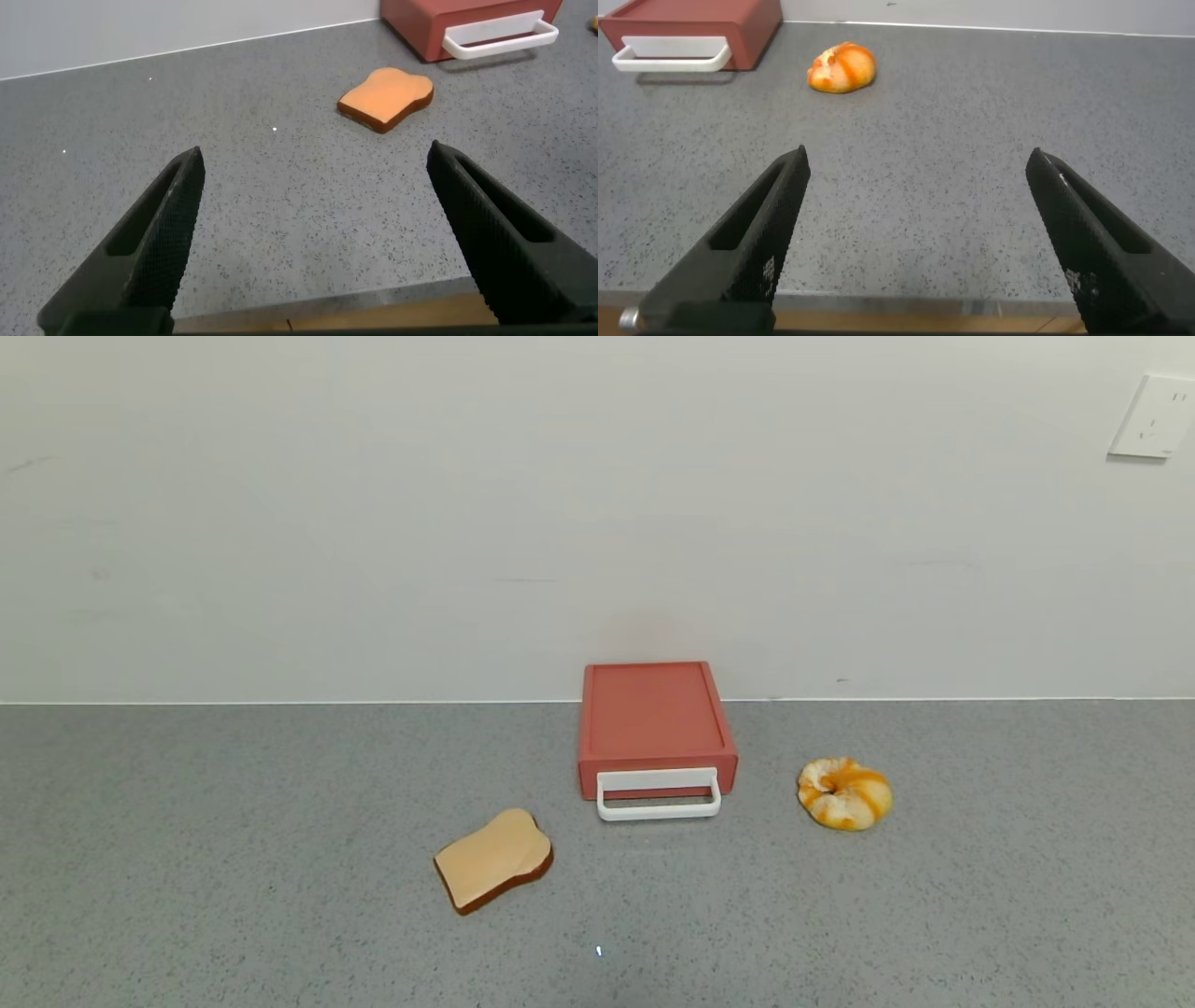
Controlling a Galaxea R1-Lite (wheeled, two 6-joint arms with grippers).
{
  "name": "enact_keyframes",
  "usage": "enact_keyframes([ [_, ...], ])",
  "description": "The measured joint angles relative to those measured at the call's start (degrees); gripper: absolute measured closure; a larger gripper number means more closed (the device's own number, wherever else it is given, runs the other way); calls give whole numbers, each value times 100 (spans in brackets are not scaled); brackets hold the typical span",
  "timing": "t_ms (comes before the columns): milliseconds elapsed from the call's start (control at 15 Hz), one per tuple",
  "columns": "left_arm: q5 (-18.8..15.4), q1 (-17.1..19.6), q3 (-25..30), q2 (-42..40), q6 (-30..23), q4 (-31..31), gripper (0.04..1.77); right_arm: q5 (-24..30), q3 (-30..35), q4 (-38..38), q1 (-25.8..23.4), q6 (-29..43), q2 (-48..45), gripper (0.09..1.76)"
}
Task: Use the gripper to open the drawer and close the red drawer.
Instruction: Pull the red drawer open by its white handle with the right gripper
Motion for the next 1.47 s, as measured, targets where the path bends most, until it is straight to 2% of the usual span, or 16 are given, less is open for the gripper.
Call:
enact_keyframes([
  [333, 0, 0, 0, 0, 0, 0, 9, 29, -661, 829, 13, 0, 62, 14],
  [667, -1, 0, 0, 0, 9, 0, 9, 27, -1362, 857, 32, 2, 794, 14],
  [933, 2, 0, 0, 0, -10, 0, 9, 32, -2295, 841, 54, 20, 2149, 14],
  [1267, 2, 0, 0, 0, -10, -2, 9, 411, -4072, 837, 95, 30, 4317, 14],
  [1467, 0, 0, 0, 0, -10, 0, 9, 534, -5102, 866, 311, 57, 5700, 14],
])
